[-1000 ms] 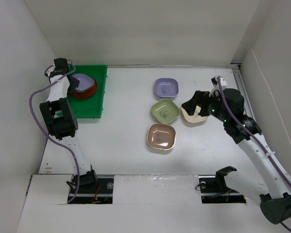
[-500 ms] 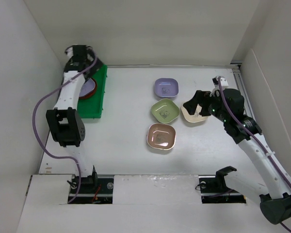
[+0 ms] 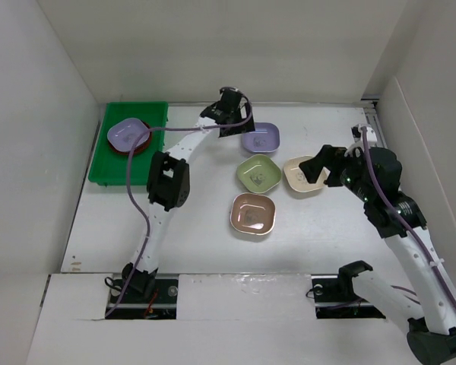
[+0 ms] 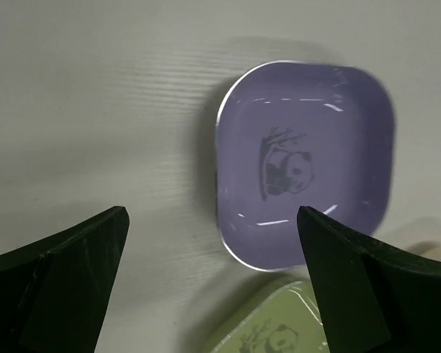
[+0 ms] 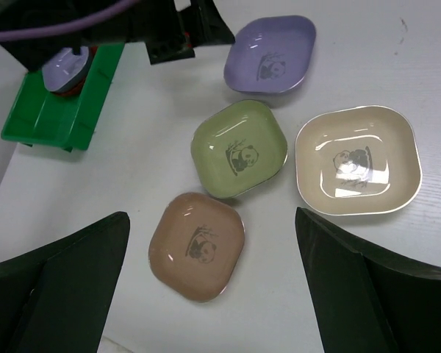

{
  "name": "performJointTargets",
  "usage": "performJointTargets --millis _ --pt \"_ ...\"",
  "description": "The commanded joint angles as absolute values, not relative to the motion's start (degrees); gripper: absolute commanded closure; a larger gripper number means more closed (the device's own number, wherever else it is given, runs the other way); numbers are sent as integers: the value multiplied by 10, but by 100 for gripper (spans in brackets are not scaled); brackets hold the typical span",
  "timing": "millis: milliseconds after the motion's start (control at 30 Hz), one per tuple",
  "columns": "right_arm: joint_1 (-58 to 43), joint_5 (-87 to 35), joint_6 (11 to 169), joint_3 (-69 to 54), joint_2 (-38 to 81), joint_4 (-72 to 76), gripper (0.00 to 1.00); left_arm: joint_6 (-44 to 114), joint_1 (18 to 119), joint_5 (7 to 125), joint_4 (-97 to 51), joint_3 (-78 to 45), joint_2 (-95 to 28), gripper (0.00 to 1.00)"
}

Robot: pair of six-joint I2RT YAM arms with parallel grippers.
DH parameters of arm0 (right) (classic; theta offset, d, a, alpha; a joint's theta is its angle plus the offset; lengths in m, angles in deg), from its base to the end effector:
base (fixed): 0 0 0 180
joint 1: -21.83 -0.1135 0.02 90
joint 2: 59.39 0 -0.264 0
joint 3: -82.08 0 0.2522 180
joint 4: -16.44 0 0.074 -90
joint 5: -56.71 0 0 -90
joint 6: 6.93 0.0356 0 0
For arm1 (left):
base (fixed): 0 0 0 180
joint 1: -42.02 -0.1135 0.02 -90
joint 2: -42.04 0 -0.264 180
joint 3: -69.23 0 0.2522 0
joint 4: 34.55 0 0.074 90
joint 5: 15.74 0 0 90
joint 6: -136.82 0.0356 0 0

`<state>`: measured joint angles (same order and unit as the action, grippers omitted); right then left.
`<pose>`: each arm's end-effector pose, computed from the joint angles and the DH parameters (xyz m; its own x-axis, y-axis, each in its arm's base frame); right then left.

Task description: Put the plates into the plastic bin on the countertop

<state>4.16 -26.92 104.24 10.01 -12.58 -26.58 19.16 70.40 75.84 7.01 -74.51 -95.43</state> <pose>0.1623 0.0558 0.3802 -0.4163 0.2441 -0.8759 -0.2702 0.8866 0.3755 0.4885 -0.2628 0.2562 -0.6616 -0.1700 -0.7304 0.1673 0.9159 -0.3648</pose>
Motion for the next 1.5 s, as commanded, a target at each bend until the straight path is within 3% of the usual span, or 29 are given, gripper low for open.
performJointTargets --millis 0,167,233,267,367,467,533,700,967,1200,1467 --pt "45 -268 1040 79 -138 -273 0 209 691 744 20 -722 -940 0" --pt "45 -262 1029 85 -148 -284 0 221 701 757 27 -737 -995 2" --pt "45 -256 1029 85 -148 -284 0 210 701 769 32 -745 -1009 8" --pt "45 -251 1029 85 -154 -284 0 210 701 769 32 -745 -1014 19" --pt "45 -245 1029 85 -154 -284 0 210 701 783 32 -761 -1029 40" --pt "45 -245 1029 85 -160 -284 0 210 701 798 50 -794 -1044 82" --pt "45 -245 1029 85 -160 -290 0 205 701 838 60 -806 -1044 100" --pt "45 -245 1029 103 -165 -282 0 150 663 892 55 -723 -930 100" --pt "45 -207 1040 135 -155 -238 0 100 482 879 48 -577 -726 100" --pt "40 -176 1045 141 -138 -214 0 91 314 819 91 -533 -709 100" --pt "40 -190 1034 130 -138 -227 0 106 269 792 59 -495 -731 100"
